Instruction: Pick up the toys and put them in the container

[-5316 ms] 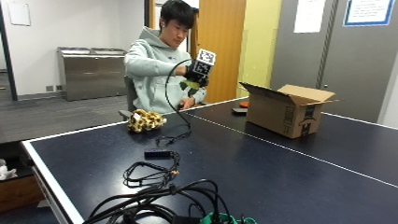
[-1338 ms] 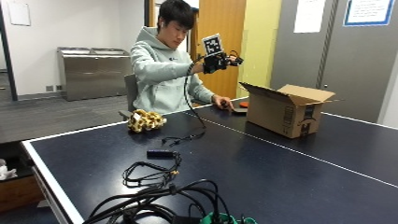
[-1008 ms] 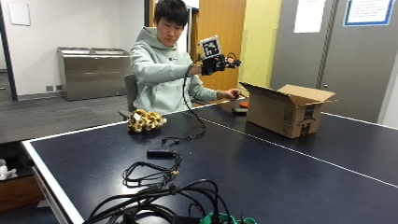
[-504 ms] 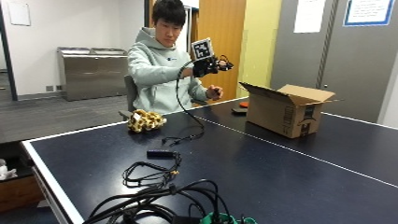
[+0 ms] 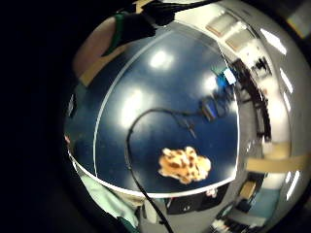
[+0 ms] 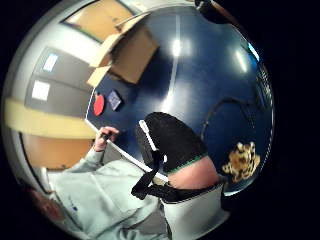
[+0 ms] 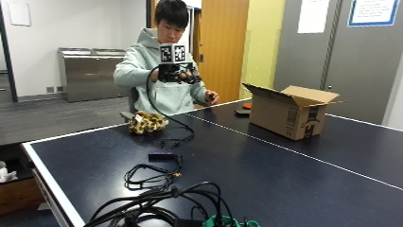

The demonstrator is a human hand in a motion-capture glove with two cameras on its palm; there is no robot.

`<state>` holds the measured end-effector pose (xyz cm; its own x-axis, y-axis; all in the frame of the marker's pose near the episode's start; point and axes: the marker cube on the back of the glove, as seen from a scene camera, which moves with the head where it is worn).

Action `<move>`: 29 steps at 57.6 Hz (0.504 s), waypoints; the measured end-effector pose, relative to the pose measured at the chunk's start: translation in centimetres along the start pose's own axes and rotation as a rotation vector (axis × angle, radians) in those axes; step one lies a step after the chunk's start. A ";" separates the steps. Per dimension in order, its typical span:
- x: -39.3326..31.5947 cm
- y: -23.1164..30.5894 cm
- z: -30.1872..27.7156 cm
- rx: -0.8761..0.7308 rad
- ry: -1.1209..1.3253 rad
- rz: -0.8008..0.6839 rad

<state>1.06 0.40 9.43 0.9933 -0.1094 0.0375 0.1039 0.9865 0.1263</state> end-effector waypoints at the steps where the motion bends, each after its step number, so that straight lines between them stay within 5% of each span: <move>1: 0.9 0.5 0.2 -0.016 0.001 0.057; 14: 12.4 6.9 6.8 -0.344 -0.005 0.349; 22: 12.7 11.4 12.4 -0.526 -0.013 0.462; 29: 12.7 11.6 13.5 -0.427 0.037 0.490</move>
<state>14.15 8.78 24.77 0.9311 0.3621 -0.0443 -0.3580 0.8836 -0.3019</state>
